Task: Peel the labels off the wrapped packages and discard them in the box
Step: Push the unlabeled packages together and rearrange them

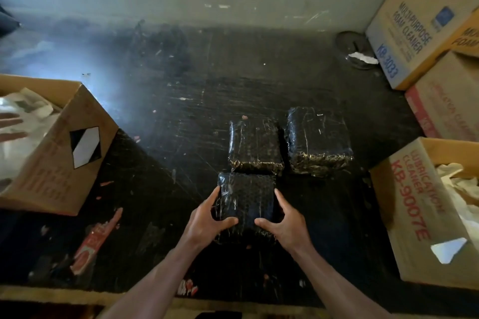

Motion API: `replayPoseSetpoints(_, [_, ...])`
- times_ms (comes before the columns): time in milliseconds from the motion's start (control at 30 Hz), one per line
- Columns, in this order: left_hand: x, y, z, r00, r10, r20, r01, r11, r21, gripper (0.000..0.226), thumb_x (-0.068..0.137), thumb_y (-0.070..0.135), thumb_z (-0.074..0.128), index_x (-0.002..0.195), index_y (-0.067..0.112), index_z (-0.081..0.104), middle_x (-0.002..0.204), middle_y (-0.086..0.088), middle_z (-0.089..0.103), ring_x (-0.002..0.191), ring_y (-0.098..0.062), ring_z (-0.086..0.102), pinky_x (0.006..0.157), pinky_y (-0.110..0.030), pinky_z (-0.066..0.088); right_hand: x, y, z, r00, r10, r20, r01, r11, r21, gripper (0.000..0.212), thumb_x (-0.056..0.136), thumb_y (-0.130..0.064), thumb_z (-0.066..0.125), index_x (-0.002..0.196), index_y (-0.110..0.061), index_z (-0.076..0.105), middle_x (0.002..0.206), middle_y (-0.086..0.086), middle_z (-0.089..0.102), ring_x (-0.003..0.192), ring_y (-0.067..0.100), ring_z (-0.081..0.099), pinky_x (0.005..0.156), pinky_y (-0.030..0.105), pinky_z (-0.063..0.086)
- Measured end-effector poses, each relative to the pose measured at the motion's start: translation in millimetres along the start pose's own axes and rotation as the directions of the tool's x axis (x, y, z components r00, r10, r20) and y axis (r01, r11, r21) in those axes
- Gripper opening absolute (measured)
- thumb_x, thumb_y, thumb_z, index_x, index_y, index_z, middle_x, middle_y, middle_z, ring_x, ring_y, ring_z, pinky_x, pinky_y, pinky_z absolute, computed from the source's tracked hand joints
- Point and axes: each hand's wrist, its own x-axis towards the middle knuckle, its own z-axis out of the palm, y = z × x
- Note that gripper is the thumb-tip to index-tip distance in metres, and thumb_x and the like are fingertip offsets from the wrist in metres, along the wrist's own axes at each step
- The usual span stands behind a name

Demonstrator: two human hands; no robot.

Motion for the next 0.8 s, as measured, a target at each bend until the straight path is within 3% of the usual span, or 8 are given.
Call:
replayPoseSetpoints(100, [5.3, 14.3, -9.6, 0.998, 0.063, -0.013, -0.063, 0.998, 0.012, 0.105, 0.072, 0.039, 0.086, 0.156, 0.035, 0.023, 0.145, 0.010, 0.052, 0.127, 0.003, 0.044, 0.106, -0.024, 0.037, 3.5, -14.4, -4.9, 0.999, -0.025, -0.040, 0.024, 1.000, -0.005, 0.110, 0.071, -0.043, 0.086, 0.158, -0.023, 0.022, 0.157, 0.002, 0.040, 0.144, 0.013, 0.035, 0.116, 0.030, 0.031])
replayPoseSetpoints(233, [22.0, 43.7, -24.8, 0.988, 0.138, -0.065, -0.133, 0.988, 0.072, 0.104, 0.070, 0.046, 0.086, 0.155, 0.036, 0.027, 0.144, 0.010, 0.054, 0.135, -0.009, 0.046, 0.112, -0.035, 0.037, 16.5, -43.3, -19.3, 0.987, -0.104, -0.126, 0.096, 0.993, -0.068, 0.104, 0.073, -0.044, 0.085, 0.157, -0.022, 0.027, 0.155, 0.002, 0.043, 0.142, 0.014, 0.039, 0.108, 0.021, 0.031])
replayPoseSetpoints(367, [43.7, 75.5, -38.2, 0.979, 0.182, -0.095, -0.173, 0.980, 0.096, 0.100, 0.072, 0.042, 0.086, 0.155, 0.031, 0.030, 0.140, 0.007, 0.058, 0.130, -0.014, 0.052, 0.108, -0.032, 0.038, 39.7, -74.5, -36.4, 0.967, -0.174, -0.187, 0.144, 0.976, -0.163, 0.100, 0.073, -0.049, 0.082, 0.155, -0.023, 0.032, 0.152, 0.004, 0.048, 0.139, 0.015, 0.045, 0.108, 0.024, 0.035])
replayPoseSetpoints(567, [91.2, 111.7, -53.8, 0.981, 0.172, -0.095, -0.158, 0.977, 0.140, 0.103, 0.068, 0.054, 0.085, 0.154, 0.032, 0.032, 0.140, 0.003, 0.059, 0.128, -0.016, 0.055, 0.107, -0.034, 0.043, 81.8, -109.9, -55.1, 0.957, -0.180, -0.226, 0.120, 0.959, -0.258, 0.098, 0.077, -0.053, 0.078, 0.156, -0.019, 0.031, 0.151, 0.007, 0.048, 0.139, 0.021, 0.045, 0.109, 0.031, 0.038])
replayPoseSetpoints(733, [124.2, 130.6, -53.9, 0.984, 0.169, -0.050, -0.162, 0.980, 0.118, 0.092, 0.075, 0.047, 0.083, 0.152, 0.033, 0.035, 0.129, 0.005, 0.066, 0.117, -0.013, 0.061, 0.092, -0.026, 0.047, 120.8, -121.6, -64.5, 0.967, -0.139, -0.215, 0.068, 0.948, -0.310, 0.096, 0.079, -0.052, 0.075, 0.156, -0.019, 0.029, 0.152, 0.007, 0.047, 0.139, 0.023, 0.044, 0.108, 0.035, 0.040])
replayPoseSetpoints(800, [133.7, 132.9, -49.4, 0.987, 0.155, -0.037, -0.150, 0.982, 0.113, 0.091, 0.077, 0.043, 0.082, 0.153, 0.031, 0.034, 0.130, 0.004, 0.065, 0.118, -0.014, 0.061, 0.094, -0.027, 0.047, 131.3, -121.6, -65.9, 0.972, -0.107, -0.207, 0.037, 0.948, -0.316, 0.096, 0.080, -0.051, 0.075, 0.157, -0.019, 0.028, 0.152, 0.008, 0.046, 0.139, 0.024, 0.043, 0.108, 0.036, 0.039])
